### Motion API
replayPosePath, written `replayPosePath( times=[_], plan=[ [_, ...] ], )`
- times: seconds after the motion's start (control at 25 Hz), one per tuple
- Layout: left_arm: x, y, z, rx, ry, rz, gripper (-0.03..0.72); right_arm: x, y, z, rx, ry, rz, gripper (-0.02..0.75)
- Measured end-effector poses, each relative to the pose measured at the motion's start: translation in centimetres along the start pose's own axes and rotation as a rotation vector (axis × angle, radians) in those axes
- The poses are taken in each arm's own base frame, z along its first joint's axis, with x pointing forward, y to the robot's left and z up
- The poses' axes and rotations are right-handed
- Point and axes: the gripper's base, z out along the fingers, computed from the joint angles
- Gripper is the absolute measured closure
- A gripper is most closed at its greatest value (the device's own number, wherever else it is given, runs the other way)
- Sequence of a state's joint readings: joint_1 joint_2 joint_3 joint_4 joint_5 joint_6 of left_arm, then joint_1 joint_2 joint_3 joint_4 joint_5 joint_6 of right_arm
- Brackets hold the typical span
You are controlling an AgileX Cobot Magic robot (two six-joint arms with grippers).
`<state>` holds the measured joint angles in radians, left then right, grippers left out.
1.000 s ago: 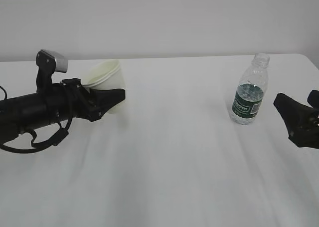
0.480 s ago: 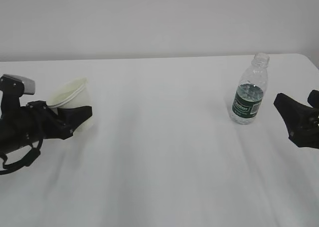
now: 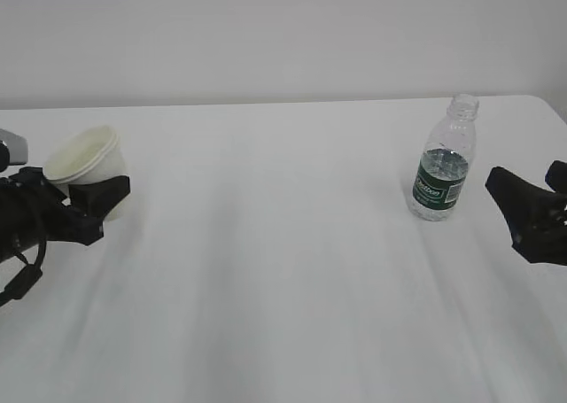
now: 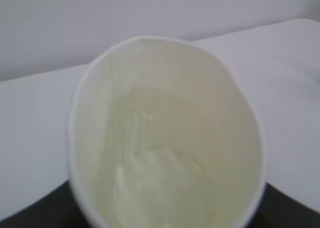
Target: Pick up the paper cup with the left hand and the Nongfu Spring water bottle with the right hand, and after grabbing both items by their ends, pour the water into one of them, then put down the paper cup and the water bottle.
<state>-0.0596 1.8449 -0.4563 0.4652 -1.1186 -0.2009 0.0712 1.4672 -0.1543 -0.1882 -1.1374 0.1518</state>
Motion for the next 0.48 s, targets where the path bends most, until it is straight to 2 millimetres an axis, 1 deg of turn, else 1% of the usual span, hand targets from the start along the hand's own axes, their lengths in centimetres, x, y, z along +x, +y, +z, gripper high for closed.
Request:
replayPosePath(
  times=[0.12, 0.32, 0.48],
  plan=[
    [-0.7, 0.3, -0.3, -0.047, -0.030, 0.012, 0.269, 0.0, 0.1, 0.0, -0.011, 0.004, -0.005, 0.151],
    [-1.2, 0.7, -0.4, -0.096, -0.053, 0.004, 0.269, 0.1, 0.2, 0.0, -0.020, 0.008, -0.010, 0.152],
    [-1.4, 1.4, -0.6, -0.173, -0.072, -0.031, 0.270, 0.1, 0.2, 0.0, -0.020, 0.008, -0.010, 0.152]
  ],
)
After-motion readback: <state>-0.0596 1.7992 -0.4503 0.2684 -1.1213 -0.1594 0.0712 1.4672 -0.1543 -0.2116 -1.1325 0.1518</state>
